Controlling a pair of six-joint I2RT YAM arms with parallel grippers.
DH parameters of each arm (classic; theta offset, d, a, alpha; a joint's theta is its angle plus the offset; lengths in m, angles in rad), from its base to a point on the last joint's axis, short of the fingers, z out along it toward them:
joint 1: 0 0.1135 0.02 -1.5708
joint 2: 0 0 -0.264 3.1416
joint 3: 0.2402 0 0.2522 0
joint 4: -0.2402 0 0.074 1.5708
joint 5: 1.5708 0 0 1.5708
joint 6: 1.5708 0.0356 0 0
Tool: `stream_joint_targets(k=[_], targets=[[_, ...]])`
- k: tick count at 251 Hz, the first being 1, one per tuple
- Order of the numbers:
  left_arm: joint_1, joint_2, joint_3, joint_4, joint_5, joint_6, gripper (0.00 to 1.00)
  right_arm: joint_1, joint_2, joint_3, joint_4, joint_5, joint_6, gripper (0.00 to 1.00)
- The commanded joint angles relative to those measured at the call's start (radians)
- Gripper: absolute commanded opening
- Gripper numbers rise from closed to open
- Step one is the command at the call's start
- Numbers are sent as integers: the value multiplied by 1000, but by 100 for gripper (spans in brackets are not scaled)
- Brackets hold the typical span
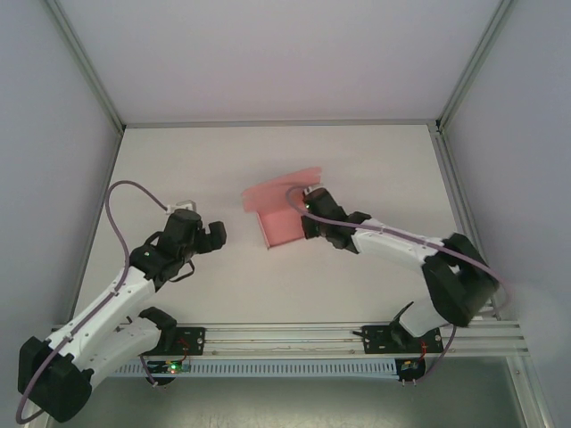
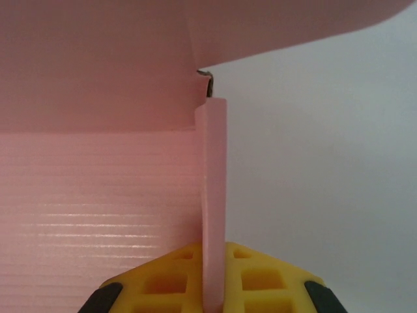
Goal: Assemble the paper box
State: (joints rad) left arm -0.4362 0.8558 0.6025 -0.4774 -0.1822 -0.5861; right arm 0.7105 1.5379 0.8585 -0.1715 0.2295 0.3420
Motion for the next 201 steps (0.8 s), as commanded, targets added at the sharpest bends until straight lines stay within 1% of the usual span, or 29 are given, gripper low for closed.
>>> stream_joint_targets(k=[1,18,26,35,49,56,70,86,117,136,145,156,166,177,187,196,201], targets=[[9,-28,-3,-43,-61,-22,100,37,85,4,-78,76,25,0],[11,-23,0,-30,-46,-2,100,47,125,21,-83,87,38,1],[11,-17,6,-33,-50,-2,100,47,135,25,-79,78,42,4],[12,-8,10,-34,-49,-1,100,48,140,28,-76,79,51,9],[13,4,13,-29,-42,9,100,49,137,31,-79,85,53,13],[11,8,12,-25,-43,7,100,49,130,34,-81,90,61,18],[13,16,9,-12,-36,8,100,47,106,35,-85,89,62,34],[13,22,7,-7,-29,7,100,46,72,29,-85,91,63,44],[14,26,8,13,-13,13,100,34,14,17,-80,68,54,45],[13,29,10,31,17,26,100,26,-13,17,-75,60,45,46],[12,31,10,47,53,45,100,22,-27,20,-77,58,33,47],[13,32,7,82,126,88,100,13,-51,23,-74,52,8,51],[12,41,5,119,223,143,100,-1,-78,25,-69,35,-31,54],[11,55,-2,170,329,214,100,-26,-107,21,-55,-7,-92,62],[10,72,-1,210,370,238,100,-61,-132,20,-49,-57,-149,67],[10,90,11,231,397,264,100,-101,-152,15,-31,-88,-199,69],[9,101,16,247,413,276,100,-125,-164,10,-18,-135,-234,69]])
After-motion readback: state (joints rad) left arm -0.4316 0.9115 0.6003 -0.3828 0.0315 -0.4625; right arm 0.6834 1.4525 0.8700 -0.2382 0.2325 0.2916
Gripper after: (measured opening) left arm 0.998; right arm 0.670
